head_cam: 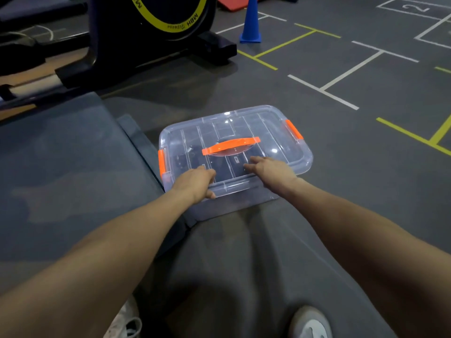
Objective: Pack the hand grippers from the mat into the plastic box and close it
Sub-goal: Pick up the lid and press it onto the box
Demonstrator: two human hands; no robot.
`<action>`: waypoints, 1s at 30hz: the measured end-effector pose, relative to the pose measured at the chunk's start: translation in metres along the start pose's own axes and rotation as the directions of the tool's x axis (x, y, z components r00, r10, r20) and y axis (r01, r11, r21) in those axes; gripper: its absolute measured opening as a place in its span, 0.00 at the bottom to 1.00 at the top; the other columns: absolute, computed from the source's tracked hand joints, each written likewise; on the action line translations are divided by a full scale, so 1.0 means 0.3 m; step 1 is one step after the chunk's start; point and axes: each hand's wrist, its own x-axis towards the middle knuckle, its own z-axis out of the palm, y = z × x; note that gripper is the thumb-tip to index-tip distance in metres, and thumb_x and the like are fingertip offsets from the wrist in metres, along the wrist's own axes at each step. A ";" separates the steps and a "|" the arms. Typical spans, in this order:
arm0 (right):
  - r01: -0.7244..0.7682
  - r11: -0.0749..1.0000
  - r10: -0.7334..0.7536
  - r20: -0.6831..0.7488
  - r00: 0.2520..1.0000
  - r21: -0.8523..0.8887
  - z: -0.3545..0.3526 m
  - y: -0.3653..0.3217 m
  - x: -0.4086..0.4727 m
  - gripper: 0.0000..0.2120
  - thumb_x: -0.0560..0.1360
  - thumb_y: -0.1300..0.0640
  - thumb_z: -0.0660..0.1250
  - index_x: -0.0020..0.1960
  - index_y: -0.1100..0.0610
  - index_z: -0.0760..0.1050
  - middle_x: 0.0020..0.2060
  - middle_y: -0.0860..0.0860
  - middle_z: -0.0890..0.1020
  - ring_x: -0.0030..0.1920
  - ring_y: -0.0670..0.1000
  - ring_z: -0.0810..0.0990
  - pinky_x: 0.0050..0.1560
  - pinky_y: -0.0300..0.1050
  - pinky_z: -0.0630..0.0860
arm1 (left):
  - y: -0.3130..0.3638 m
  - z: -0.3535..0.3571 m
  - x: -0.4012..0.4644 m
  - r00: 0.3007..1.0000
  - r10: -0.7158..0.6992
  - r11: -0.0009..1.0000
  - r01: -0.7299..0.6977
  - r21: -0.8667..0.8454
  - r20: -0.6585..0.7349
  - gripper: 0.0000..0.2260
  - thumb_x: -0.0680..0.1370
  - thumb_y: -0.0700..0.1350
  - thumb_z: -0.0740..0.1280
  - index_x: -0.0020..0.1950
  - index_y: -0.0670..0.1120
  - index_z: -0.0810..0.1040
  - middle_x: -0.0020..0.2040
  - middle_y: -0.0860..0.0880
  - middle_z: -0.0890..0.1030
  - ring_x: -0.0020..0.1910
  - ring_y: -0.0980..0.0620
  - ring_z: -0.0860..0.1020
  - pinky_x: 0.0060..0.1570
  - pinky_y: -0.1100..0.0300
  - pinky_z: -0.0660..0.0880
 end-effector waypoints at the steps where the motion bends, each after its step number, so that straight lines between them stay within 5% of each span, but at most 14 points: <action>1: -0.008 1.000 0.008 -0.010 1.000 -0.002 -0.003 0.009 0.023 0.26 0.74 0.69 0.59 0.70 0.53 0.66 0.64 0.54 0.71 0.65 0.58 0.71 0.61 0.51 0.70 | -0.005 -0.005 0.018 1.000 -0.005 1.000 0.005 -0.001 -0.006 0.10 0.75 0.47 0.68 0.50 0.45 0.70 0.54 0.44 0.73 0.47 0.45 0.71 0.46 0.54 0.68; 8: 0.043 0.998 -0.046 -0.056 0.997 -0.048 -0.007 0.070 0.178 0.24 0.77 0.67 0.56 0.70 0.52 0.66 0.61 0.53 0.74 0.62 0.58 0.73 0.52 0.48 0.71 | -0.028 -0.032 0.121 0.999 -0.040 0.999 0.040 0.017 -0.021 0.16 0.72 0.53 0.70 0.52 0.45 0.72 0.54 0.46 0.76 0.52 0.43 0.76 0.49 0.52 0.72; 20: 0.072 0.993 -0.077 -0.060 0.995 -0.095 0.026 0.101 0.299 0.24 0.79 0.66 0.53 0.73 0.52 0.62 0.67 0.54 0.70 0.66 0.58 0.70 0.65 0.51 0.69 | -0.036 -0.059 0.185 0.993 -0.118 0.993 0.118 -0.026 0.008 0.15 0.71 0.54 0.71 0.46 0.46 0.70 0.52 0.47 0.78 0.47 0.46 0.75 0.46 0.54 0.70; 30: 0.037 0.998 -0.036 0.018 0.999 -0.051 0.022 0.074 0.283 0.27 0.77 0.66 0.57 0.75 0.55 0.58 0.67 0.57 0.68 0.68 0.60 0.68 0.69 0.57 0.65 | -0.036 -0.036 0.168 0.994 -0.093 0.995 0.095 0.033 -0.054 0.17 0.73 0.55 0.68 0.54 0.45 0.72 0.57 0.46 0.75 0.55 0.43 0.75 0.46 0.53 0.70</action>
